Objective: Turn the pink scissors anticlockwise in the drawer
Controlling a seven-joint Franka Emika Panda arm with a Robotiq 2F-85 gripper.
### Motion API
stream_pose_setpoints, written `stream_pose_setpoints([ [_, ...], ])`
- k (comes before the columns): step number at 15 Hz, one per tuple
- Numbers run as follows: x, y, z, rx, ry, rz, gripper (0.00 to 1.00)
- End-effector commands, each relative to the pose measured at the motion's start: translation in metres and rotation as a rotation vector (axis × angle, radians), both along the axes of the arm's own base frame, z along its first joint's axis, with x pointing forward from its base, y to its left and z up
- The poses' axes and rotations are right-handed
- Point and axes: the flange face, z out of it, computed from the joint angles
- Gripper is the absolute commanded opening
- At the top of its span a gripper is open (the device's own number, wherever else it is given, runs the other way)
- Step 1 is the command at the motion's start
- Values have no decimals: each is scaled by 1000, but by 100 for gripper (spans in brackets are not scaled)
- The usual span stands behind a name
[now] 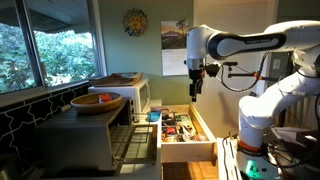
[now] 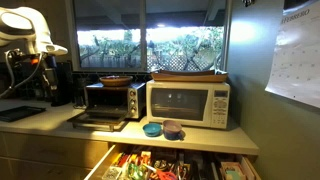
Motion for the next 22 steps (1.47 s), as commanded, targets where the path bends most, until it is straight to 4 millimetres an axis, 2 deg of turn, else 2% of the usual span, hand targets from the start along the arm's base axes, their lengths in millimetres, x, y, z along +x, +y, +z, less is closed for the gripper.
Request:
stream_pose_setpoints([
  [1, 0, 0, 1, 0, 1, 0, 100],
  [14, 0, 0, 1, 0, 0, 0, 100],
  [17, 9, -15, -3, -59, -10, 74, 100],
  [20, 28, -43, -13, -101, 18, 231, 100],
  [22, 40, -63, -23, -43, 40, 328, 100],
])
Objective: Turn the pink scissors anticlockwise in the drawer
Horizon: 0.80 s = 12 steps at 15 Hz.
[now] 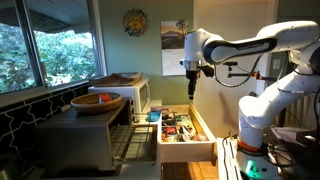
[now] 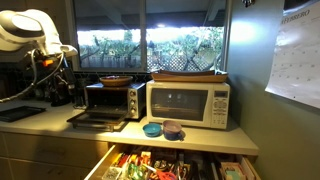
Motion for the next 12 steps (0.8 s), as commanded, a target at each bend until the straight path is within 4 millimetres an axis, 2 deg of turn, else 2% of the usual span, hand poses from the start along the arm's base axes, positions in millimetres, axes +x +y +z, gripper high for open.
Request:
stream_pose_setpoints([
  [1, 21, -33, -23, 60, 69, 173, 100],
  [7, 31, -101, -53, 203, 209, 438, 100],
  [12, 21, -172, -89, 300, 299, 679, 100],
])
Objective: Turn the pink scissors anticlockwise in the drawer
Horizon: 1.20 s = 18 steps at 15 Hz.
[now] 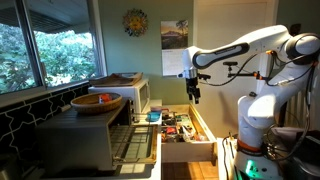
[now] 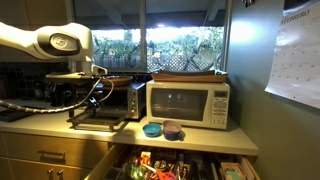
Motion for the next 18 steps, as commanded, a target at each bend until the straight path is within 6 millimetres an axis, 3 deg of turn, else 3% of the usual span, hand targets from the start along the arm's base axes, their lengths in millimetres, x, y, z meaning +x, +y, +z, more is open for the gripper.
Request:
stream_pose_setpoints([
  [1, -8, -45, -30, 34, 51, 168, 100],
  [5, -7, -105, -67, 68, 0, 121, 100],
  [6, -1, -120, -74, 174, -29, 39, 100],
  [7, -8, -97, -56, 100, -16, 87, 100],
  [8, -9, -105, -62, 114, -13, 76, 100],
  [13, -3, -95, -57, 88, -9, 96, 100],
  [18, 2, -99, -60, 54, -13, 102, 100],
])
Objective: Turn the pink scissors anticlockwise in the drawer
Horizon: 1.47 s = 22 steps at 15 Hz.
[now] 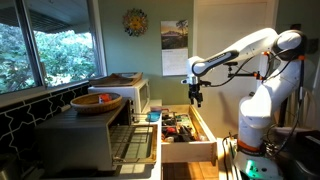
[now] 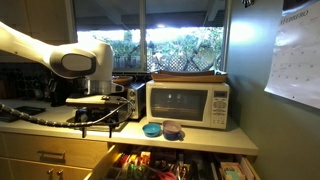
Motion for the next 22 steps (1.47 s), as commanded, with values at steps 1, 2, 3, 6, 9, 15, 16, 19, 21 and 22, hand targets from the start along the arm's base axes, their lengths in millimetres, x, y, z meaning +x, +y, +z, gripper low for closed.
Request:
stream_pose_setpoints([
  [1, 13, -7, -7, -45, 0, 50, 100],
  [2, 22, -14, -13, -78, -14, 82, 100],
  [3, 29, -21, -20, -107, -21, 119, 100],
  [6, 45, -44, -51, -114, -45, 235, 100],
  [9, 64, -65, -78, -96, -100, 329, 100],
  [15, 102, -108, -123, -7, -178, 450, 100],
  [16, 105, -118, -132, 16, -181, 462, 100],
  [19, 114, -142, -159, 54, -179, 499, 100],
  [21, 108, -131, -148, 23, -185, 480, 100],
  [22, 110, -136, -154, 26, -177, 483, 100],
])
